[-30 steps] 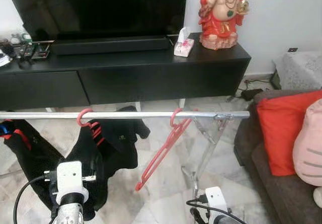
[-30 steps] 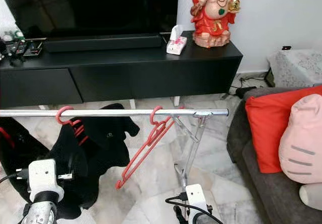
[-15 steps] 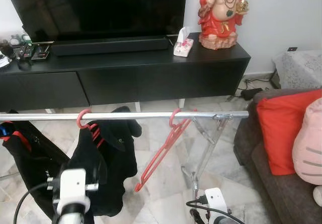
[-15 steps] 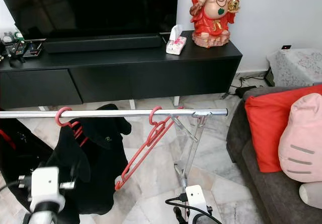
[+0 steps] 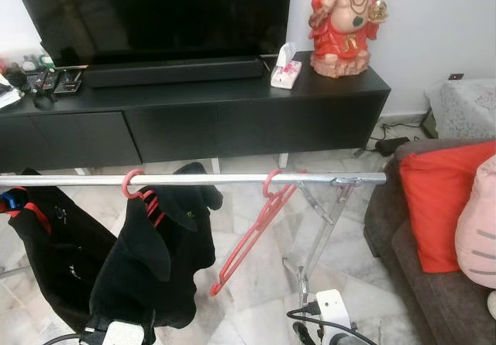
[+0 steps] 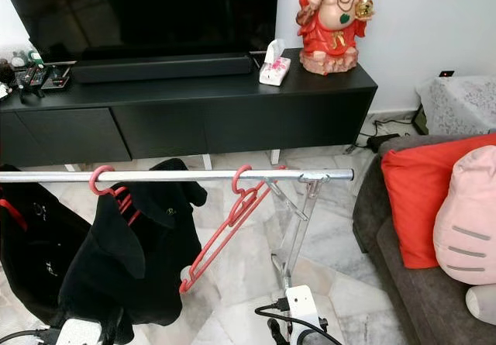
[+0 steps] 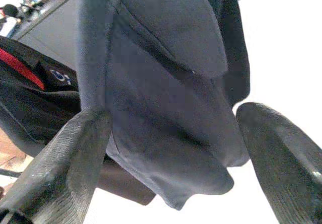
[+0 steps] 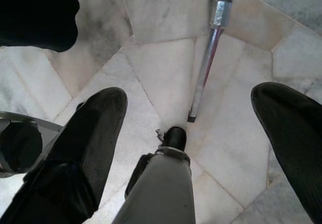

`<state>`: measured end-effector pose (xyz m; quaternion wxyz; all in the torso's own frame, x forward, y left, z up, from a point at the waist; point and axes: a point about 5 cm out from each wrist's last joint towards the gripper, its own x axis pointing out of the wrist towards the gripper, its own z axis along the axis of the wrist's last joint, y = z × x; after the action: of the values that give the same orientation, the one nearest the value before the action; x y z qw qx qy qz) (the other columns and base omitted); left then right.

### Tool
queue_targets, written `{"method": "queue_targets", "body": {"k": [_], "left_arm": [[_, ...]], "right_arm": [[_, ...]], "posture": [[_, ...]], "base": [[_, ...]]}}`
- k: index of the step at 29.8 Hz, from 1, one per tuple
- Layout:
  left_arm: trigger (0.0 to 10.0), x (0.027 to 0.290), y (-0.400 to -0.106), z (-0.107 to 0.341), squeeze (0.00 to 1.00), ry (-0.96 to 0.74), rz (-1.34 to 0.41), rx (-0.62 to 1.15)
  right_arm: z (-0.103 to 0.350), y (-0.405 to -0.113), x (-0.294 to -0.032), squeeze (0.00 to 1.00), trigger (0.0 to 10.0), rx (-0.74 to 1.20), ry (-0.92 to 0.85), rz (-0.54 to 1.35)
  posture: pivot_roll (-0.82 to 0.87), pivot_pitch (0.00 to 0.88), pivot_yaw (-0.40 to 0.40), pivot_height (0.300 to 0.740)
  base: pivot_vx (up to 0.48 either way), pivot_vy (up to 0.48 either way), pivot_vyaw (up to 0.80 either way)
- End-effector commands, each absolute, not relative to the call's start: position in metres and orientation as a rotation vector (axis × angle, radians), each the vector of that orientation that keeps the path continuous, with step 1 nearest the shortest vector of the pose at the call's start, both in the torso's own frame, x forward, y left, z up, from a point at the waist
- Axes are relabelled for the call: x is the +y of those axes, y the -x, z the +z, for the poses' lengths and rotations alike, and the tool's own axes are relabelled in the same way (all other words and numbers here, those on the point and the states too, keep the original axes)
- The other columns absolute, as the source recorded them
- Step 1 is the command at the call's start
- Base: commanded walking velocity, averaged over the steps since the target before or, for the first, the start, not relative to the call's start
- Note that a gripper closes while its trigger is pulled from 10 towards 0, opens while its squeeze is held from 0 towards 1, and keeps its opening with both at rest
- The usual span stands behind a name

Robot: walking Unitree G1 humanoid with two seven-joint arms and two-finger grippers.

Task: Hang hanger

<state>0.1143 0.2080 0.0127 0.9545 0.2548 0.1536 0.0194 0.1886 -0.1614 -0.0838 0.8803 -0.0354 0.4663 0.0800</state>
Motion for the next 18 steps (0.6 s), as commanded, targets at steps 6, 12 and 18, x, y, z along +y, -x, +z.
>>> {"method": "queue_targets", "body": {"k": [6,12,18], "left_arm": [[10.0,0.233,-0.120,-0.044,0.00,-0.385,0.168,0.644],[10.0,0.238,-0.137,-0.063,0.00,-0.252,0.266,0.721],[10.0,0.238,-0.154,-0.077,0.00,-0.139,0.297,0.811]], "right_arm": [[-0.083,-0.190,-0.159,0.00,10.0,0.970,0.071,0.157],[-0.083,-0.191,-0.158,0.00,10.0,0.974,0.082,0.160],[-0.084,-0.191,-0.159,0.00,10.0,0.990,0.105,0.161]], "posture": [[-0.06,0.000,0.021,0.740],[-0.07,0.000,0.019,0.740],[-0.08,0.000,0.008,0.740]], "base": [[0.000,0.000,0.00],[0.000,0.000,0.00],[0.000,0.000,0.00]]}}
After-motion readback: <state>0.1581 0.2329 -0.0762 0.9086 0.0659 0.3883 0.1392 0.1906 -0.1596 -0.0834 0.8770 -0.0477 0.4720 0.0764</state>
